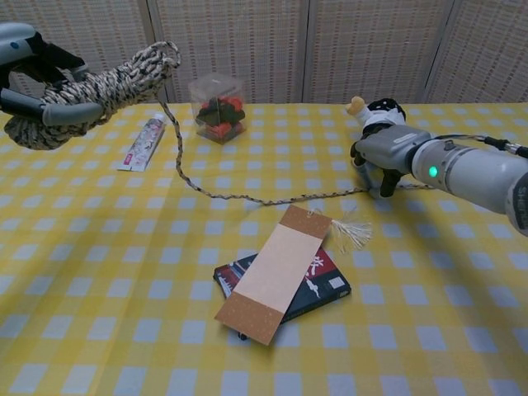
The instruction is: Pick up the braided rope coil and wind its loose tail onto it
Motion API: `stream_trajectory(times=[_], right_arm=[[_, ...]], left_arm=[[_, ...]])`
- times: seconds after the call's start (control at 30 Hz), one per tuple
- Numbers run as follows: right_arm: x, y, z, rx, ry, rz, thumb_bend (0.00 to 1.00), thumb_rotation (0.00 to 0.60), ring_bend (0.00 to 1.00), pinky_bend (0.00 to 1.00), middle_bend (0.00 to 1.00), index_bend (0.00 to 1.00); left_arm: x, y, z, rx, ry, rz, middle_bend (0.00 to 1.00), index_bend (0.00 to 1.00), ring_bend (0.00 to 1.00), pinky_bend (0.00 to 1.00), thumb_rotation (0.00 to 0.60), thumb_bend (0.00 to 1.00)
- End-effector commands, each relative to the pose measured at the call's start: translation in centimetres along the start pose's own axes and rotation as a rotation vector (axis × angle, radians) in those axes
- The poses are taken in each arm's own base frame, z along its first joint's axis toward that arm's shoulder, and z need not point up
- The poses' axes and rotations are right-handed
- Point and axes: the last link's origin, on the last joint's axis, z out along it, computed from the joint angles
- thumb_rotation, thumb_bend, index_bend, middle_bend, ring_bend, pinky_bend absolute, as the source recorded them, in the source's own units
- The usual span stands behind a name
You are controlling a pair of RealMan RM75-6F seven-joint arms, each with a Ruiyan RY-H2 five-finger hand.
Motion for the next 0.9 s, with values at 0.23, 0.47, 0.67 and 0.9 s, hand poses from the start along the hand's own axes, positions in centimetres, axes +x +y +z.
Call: stream_trajectory(times=[0.23,0.47,0.67,0.9], right_arm=[[0.6,0.3,-0.7,0.021,0.034,0.014,0.42,0.6,0.0,0.0,0.16,0.58],[2.4,1.8,-2.8,0.049,0.098,0.024,0.45,0.6,0.0,0.0,0.17,0.59],[5.1,2.1,-6.0,0.12,0.203,0.017,0.46,0.6,0.0,0.0,0.19,0.61],[10.6,0.1,-10.5,0.284,0.339,0.002,0.46,0.6,0.0,0.0,0.19,0.62]], left_arm=[[0.5,-0.4,0.5,0.013,0.015,-0.002,0.79,0.8,0.66,0.31,0.348,0.29],[1.5,-0.8,1.8,0.052,0.048,-0.054,0.79,0.8,0.66,0.31,0.349,0.29],[2.1,-1.1,3.3,0.098,0.072,-0.077,0.79,0.8,0.66,0.31,0.348,0.29],[2.1,-0.2,5.4,0.143,0.07,-0.087,0.79,0.8,0.66,0.31,0.344,0.29]])
